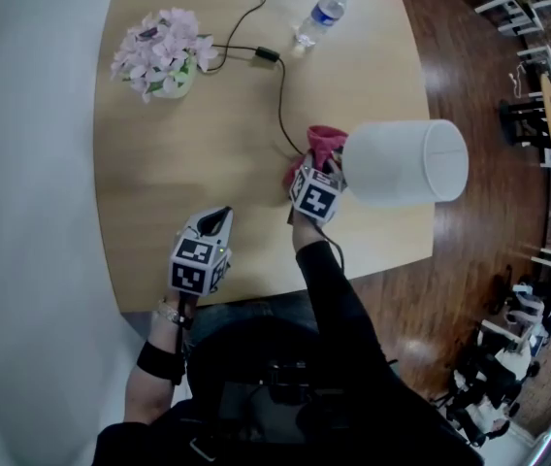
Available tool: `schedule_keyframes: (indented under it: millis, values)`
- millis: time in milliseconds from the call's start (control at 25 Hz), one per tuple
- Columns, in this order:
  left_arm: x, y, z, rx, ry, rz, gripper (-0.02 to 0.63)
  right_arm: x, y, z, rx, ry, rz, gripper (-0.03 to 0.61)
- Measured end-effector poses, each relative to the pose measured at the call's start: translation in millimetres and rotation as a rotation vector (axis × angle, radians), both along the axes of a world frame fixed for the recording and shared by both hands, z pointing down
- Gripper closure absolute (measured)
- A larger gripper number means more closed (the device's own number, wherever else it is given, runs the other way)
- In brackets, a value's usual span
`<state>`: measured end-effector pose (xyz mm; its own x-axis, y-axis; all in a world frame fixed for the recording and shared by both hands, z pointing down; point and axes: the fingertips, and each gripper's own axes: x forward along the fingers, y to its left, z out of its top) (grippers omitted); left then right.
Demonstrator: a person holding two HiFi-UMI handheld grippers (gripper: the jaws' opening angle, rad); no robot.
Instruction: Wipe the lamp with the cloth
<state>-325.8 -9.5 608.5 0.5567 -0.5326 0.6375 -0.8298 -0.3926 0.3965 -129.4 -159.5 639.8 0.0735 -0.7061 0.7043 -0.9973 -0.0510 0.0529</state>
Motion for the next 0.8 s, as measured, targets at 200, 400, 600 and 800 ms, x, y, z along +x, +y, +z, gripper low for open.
schedule_keyframes:
  millis: [200,400,600,800]
  values:
    - [16,-6,-6,0.013,0.019,0.014,0.609,6,29,-3,-0.021,0.060,-0.143,0.509]
    - [28,-13,-7,0.017,0.040,0.012,0.609,24,60,-3,-0.063,0.084,-0.183,0.509]
    - [37,-19,-7,0.025,0.050,0.025,0.609,64,81,2,-0.109,0.104,-0.155,0.509]
    - [45,-27,-11,0.036,0.054,0.025,0.609,118,87,-2,-0.117,0.088,-0.070,0.509]
